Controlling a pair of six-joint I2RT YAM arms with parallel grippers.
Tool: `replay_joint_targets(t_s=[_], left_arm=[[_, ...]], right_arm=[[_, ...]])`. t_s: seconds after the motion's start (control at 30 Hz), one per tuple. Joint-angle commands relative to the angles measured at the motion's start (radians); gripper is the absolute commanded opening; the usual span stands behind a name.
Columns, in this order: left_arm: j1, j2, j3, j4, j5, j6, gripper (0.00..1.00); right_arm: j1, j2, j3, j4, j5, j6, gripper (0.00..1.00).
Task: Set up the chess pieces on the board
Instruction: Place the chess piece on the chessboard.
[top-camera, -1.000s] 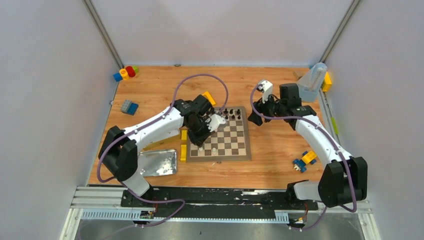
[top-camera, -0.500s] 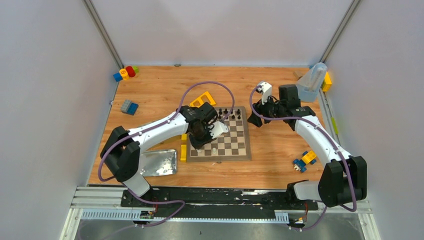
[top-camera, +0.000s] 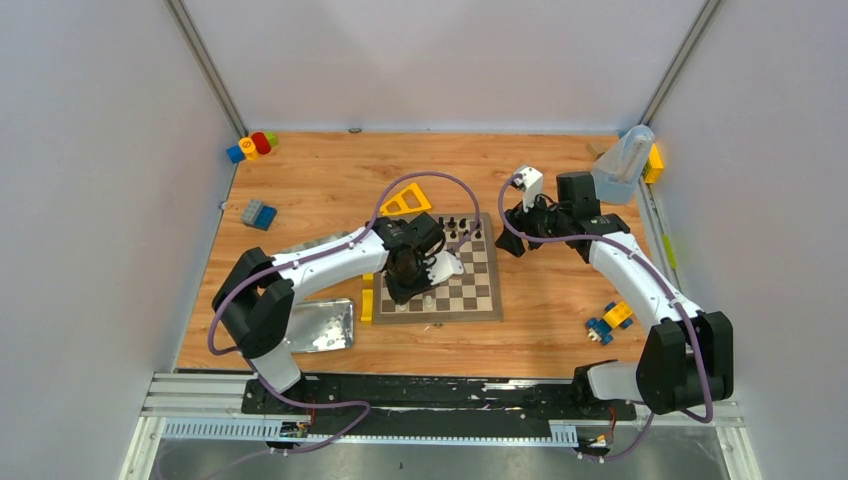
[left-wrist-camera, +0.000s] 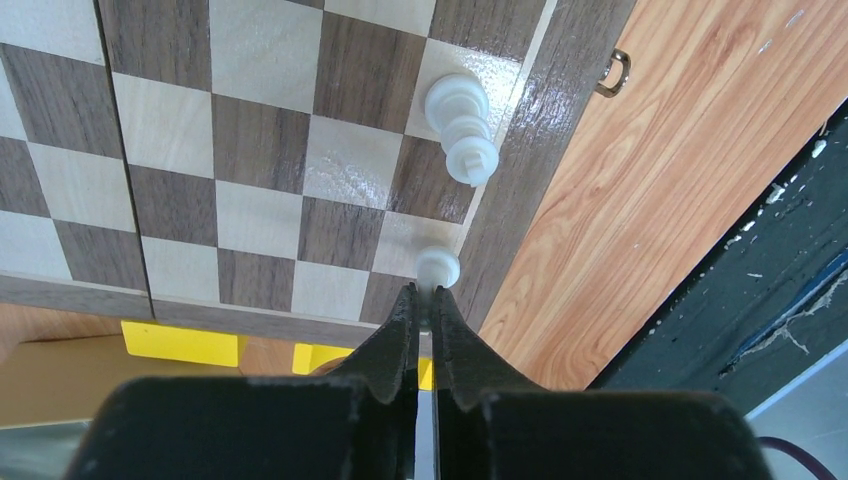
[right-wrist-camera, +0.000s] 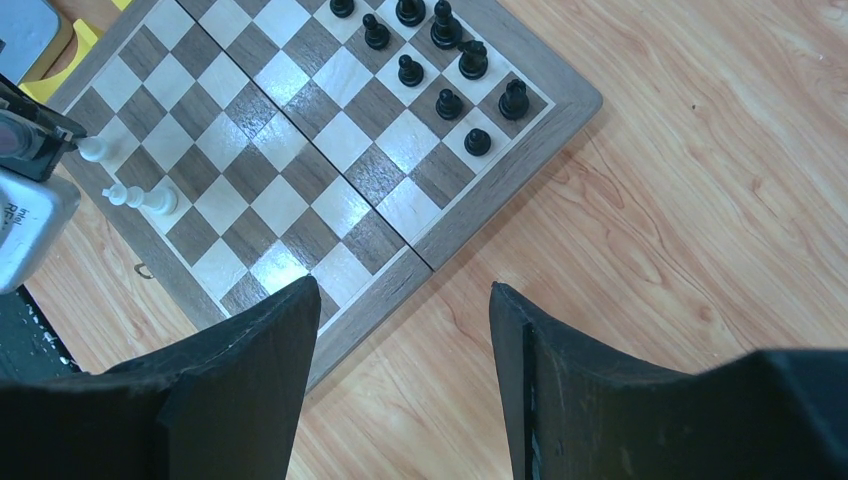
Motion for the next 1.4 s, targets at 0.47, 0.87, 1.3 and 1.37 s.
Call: replay_joint_targets(t_s=[0.47,0.87,1.3,1.37], left_arm=[[-0.028,0.006,-0.004,0.045,-0.058,0.008,0.12],[-0.036,-0.003,-0.024,0.043,-0.055,0.008,0.18],[-0.039,-0.018,-0.029,0.044,-0.062,0.006,0.32],[-0.040,-0.024,-0.029,0.043,-0.062,0.004,0.35]], right_arm=[[-0.004,-0.003,0.002,0.016,-0.030,-0.021,0.64],[-0.004,-0.002,0.001,0.014,-0.027,-0.022,0.64],[-0.005,0.000,0.001,0.014,-0.031,-0.022,0.64],[-0.004,0.001,0.000,0.014,-0.031,-0.022,0.64]])
